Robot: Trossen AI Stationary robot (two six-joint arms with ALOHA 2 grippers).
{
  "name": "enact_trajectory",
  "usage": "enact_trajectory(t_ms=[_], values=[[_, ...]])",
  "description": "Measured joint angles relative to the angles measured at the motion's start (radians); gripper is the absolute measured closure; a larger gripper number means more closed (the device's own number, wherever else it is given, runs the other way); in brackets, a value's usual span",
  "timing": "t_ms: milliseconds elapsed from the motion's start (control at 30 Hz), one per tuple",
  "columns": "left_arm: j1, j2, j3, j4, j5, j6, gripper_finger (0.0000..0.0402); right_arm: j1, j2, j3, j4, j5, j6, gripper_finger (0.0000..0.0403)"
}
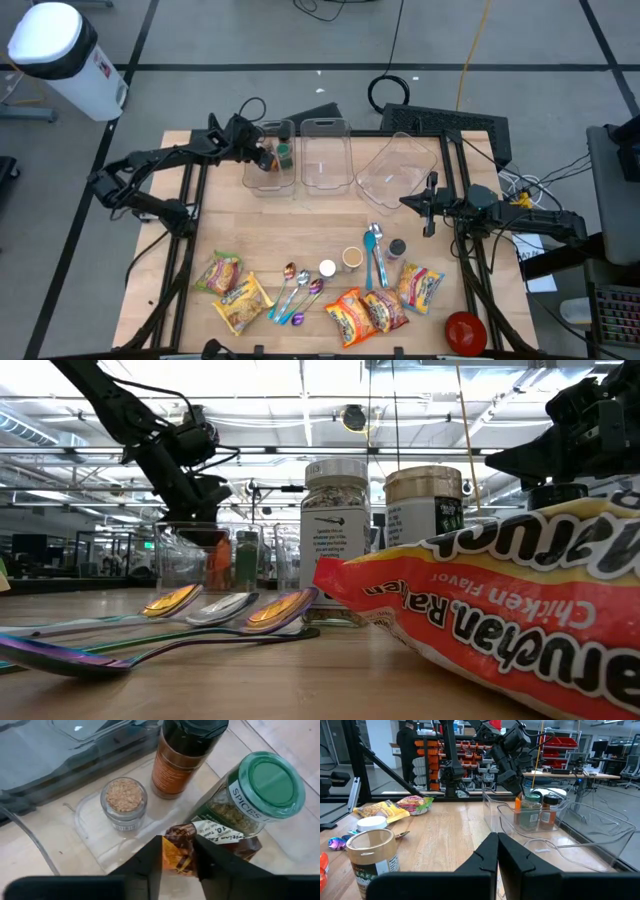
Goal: Pick & Place Food Item
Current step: Put the orange seasoning pack into the left transparent bin, then put the purple seasoning bottle into the left transparent bin
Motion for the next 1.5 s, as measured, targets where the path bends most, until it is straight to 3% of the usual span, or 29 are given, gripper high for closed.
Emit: enact_trajectory(t_ms=[367,733,1033,1333,1500], values=[[0.013,0.000,0.065,-0.036,0.010,0.040,0.0207,0.000,0.000,0.000,0.000,0.000,0.000,0.0403],[0.032,-0.042,0.167,-0.120,0.011,0.073,0.0205,0.000,0.000,0.000,0.000,0.000,0.000,0.0403],[-0.031,-0.279,0.176,-0.121,0.124,0.114,0.0202,0.000,0.000,0.000,0.000,0.000,0.000,0.0403],[-0.255,-0.556,-0.038,0.105,0.127,0.198,0.0210,0.000,0.000,0.000,0.000,0.000,0.000,0.0403],[-0.362,-0.702,-0.128,0.096,0.127,0.180,0.0210,0.000,0.000,0.000,0.000,0.000,0.000,0.0403]])
